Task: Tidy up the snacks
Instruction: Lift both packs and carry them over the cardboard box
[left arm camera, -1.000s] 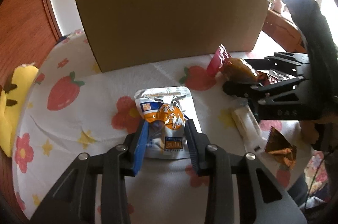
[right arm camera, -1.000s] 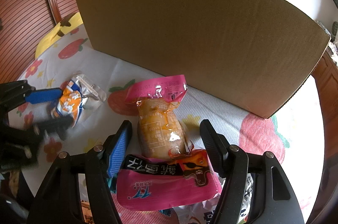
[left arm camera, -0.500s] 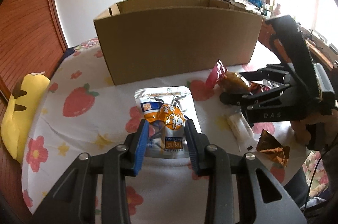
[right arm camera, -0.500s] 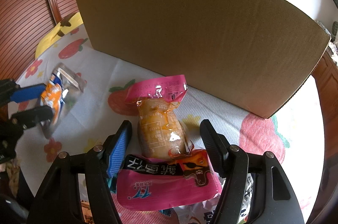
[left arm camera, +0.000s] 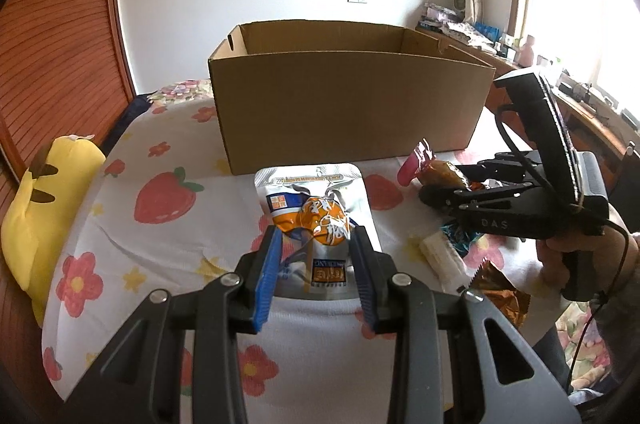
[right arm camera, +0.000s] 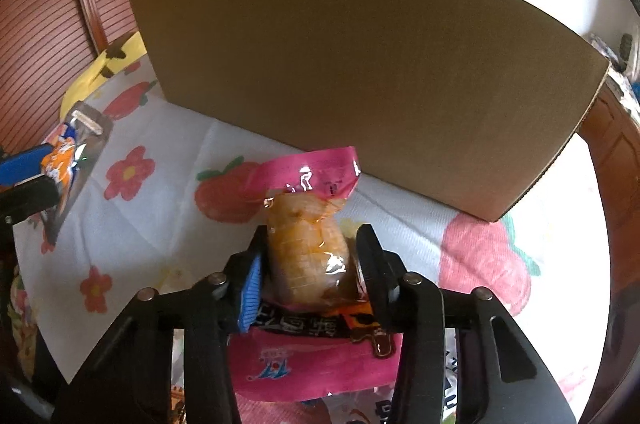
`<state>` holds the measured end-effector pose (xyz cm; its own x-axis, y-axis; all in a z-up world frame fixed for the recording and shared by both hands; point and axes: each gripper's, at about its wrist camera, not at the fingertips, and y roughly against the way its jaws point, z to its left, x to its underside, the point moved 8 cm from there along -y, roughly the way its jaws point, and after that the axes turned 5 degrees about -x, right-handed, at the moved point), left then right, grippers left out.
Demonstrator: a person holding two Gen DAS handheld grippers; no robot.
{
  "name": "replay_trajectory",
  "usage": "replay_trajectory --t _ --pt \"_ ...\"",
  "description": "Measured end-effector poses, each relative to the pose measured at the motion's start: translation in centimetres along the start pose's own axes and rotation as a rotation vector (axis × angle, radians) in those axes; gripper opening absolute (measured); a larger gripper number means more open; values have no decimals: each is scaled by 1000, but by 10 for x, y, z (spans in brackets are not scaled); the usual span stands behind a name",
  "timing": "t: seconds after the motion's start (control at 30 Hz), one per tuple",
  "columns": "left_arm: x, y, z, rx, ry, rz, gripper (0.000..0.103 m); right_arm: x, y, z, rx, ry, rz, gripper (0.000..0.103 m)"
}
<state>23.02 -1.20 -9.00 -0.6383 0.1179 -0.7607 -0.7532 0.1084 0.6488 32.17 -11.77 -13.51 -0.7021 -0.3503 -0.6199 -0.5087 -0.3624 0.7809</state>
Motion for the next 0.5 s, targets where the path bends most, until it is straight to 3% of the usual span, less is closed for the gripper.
replay_trajectory --t 0.3,0.5 --pt "-3 15 5 -4 8 -35 33 -1 3 -2 24 17 -23 41" --pt "-6 23 7 -14 9 -61 33 -6 39 4 17 16 -98 41"
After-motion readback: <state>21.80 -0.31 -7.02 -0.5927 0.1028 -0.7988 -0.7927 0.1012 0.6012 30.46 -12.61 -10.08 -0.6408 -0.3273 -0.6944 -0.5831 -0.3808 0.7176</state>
